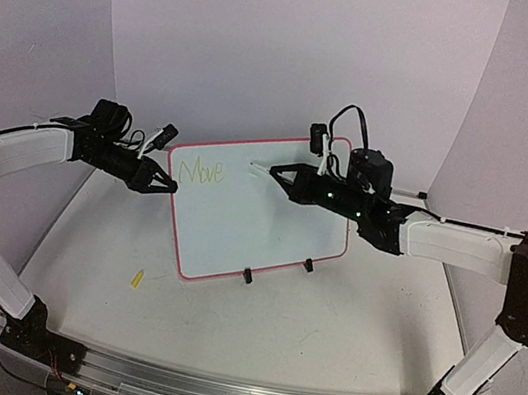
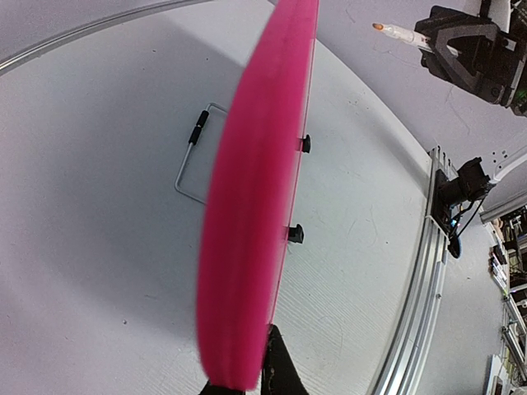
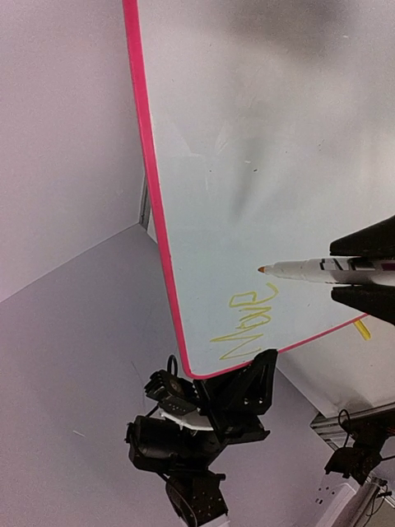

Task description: Write a sentence on the whiteboard

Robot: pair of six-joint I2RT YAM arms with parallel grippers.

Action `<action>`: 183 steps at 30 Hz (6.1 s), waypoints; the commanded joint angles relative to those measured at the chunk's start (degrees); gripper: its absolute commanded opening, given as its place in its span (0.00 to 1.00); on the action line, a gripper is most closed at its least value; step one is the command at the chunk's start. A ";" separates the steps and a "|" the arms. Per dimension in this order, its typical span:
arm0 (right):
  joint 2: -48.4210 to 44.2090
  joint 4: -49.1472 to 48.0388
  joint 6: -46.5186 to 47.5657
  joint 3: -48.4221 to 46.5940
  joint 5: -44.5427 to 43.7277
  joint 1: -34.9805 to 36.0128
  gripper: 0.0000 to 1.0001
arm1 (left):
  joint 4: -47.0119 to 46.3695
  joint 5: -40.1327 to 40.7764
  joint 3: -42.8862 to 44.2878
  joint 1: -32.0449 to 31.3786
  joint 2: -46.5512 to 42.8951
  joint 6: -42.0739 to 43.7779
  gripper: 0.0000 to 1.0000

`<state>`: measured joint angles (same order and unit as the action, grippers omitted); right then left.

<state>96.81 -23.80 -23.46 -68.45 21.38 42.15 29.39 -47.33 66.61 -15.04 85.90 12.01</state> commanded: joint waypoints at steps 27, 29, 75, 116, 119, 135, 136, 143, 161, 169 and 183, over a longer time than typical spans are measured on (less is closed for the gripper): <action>9.43 -0.86 1.24 -10.78 -3.15 -0.55 0.00 | 0.35 4.03 -0.50 -0.61 -1.17 0.91 0.00; 9.86 -0.59 1.15 -10.98 -2.11 -0.54 0.00 | 0.34 4.09 -0.50 -0.65 -1.17 0.98 0.00; 5.35 -13.04 -5.53 1.11 -1.48 1.98 0.00 | 0.39 4.36 -0.42 -0.96 -0.73 1.07 0.00; 5.70 -9.65 -4.51 1.53 -12.05 1.97 0.00 | 0.61 4.64 -0.35 -1.22 -0.56 1.12 0.00; 5.85 -9.60 -4.33 1.22 -10.82 1.97 0.00 | 0.61 4.76 -0.43 -1.27 -0.53 1.17 0.00; -1.53 -6.37 -3.44 5.27 -2.28 0.25 0.00 | 0.61 4.97 -0.44 -1.30 -1.11 1.18 0.00; -1.63 -6.27 -3.44 5.49 -1.65 -0.06 0.00 | 0.63 5.02 -0.47 -1.35 -1.19 1.19 0.00; -0.07 -6.02 -2.91 4.72 -0.04 -0.40 0.00 | 0.71 5.32 -0.50 -1.57 -1.25 1.27 0.00; 4.71 -5.61 -2.38 0.17 -3.93 -0.58 0.00 | 0.95 5.76 -0.41 -2.02 -0.71 1.47 0.00; 6.63 -4.59 -2.01 -2.08 -3.04 -0.63 0.00 | 1.08 5.85 -0.43 -2.01 -0.56 1.45 0.00; 6.07 -4.06 -2.58 1.70 -0.77 -0.57 0.00 | 1.15 5.83 -0.33 -2.10 -0.38 1.44 0.00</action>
<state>102.69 -28.21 -26.00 -68.20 20.20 41.71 29.58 -46.09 66.61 -15.97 85.86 11.94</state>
